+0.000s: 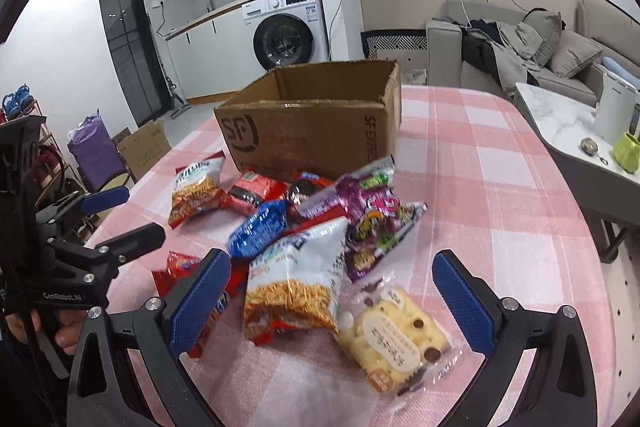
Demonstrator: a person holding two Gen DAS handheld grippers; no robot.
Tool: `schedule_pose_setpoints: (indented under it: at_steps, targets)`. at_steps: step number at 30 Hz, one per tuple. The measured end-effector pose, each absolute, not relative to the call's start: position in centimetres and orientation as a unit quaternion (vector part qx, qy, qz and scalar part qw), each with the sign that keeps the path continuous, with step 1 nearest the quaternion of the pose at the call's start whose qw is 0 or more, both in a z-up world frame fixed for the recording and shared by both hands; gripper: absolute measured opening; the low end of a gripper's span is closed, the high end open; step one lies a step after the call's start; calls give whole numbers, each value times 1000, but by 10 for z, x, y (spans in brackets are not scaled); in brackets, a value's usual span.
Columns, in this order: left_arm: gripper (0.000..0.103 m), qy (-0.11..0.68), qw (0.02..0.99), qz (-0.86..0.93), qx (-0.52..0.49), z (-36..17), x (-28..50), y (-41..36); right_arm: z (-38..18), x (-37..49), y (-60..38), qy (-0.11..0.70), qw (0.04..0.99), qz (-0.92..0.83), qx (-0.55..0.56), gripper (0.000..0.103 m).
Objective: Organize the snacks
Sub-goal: 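Grasp the cream bun pack with the right gripper while the left gripper grasps the red chip bag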
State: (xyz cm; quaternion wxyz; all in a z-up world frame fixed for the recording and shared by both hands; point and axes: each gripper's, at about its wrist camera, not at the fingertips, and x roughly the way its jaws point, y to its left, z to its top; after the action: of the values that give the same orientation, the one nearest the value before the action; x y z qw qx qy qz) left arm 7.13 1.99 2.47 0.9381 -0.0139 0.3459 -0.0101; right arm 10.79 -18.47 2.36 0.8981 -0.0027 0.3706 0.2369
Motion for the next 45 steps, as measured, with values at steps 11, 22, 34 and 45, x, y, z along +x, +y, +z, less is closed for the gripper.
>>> schedule_pose_setpoints:
  at_steps: [11, 22, 34, 45]
  targets:
    - [102, 365, 930, -35, -27, 9, 61, 11, -4, 94, -209, 404, 891, 209, -8, 103]
    - [102, 369, 927, -64, -22, 8, 55, 0, -19, 96, -227, 431, 882, 189, -30, 103]
    - [102, 383, 919, -91, -10, 3, 54, -14, -37, 115, -228, 463, 865, 186, -54, 103]
    - [102, 390, 915, -103, -11, -1, 56, -15, -40, 127, -209, 464, 855, 209, -95, 92]
